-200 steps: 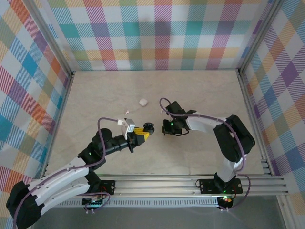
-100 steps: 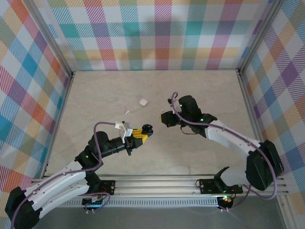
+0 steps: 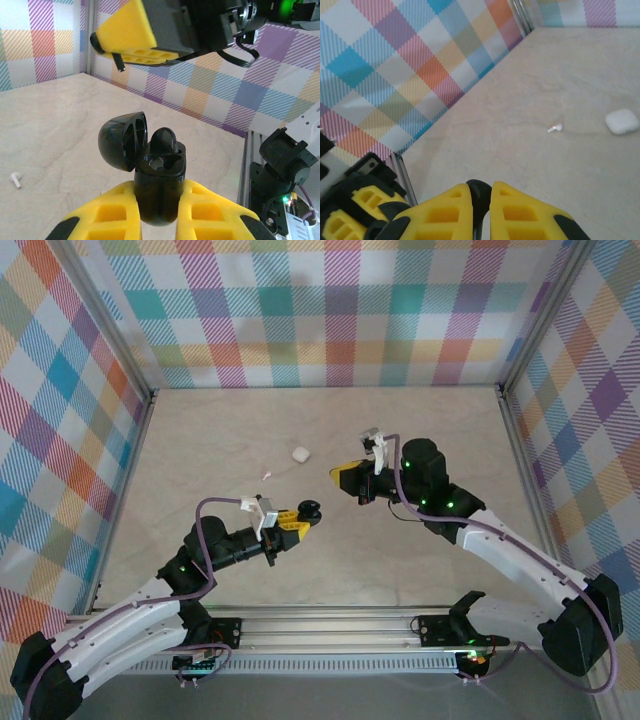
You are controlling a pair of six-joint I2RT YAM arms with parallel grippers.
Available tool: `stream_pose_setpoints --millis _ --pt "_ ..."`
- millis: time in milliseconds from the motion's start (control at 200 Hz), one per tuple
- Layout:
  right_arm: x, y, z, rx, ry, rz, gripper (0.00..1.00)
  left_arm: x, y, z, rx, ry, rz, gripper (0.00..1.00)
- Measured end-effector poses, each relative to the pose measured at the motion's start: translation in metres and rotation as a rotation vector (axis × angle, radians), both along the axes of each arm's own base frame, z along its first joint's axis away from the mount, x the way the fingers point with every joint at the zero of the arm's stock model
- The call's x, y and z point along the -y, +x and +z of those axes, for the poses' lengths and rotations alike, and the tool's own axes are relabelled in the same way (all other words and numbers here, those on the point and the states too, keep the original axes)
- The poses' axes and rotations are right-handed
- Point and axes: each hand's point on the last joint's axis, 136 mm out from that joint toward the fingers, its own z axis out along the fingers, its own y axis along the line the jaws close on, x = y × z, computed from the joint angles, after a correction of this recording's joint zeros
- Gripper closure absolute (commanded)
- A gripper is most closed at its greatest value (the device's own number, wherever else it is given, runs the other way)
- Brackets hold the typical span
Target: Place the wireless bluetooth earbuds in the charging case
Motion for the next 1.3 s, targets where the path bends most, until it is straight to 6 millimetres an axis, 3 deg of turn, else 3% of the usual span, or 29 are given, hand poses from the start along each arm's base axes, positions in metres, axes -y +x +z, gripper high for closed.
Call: stream_pose_setpoints --millis 625,850,1305 --pt "-0.043 -0.056 0.051 0.248 0.059 0.202 0.88 0.0 0.007 0.003 0.017 -0.007 0.029 1.0" --pt "-0.05 -0.066 0.055 0.317 0.088 0.282 0.85 0.002 0.01 0.011 0.029 -0.018 0.035 1.0" --pt "-0.057 -0.079 0.043 0.436 0.048 0.347 0.83 0.0 0.011 0.018 0.041 -0.031 0.045 1.0"
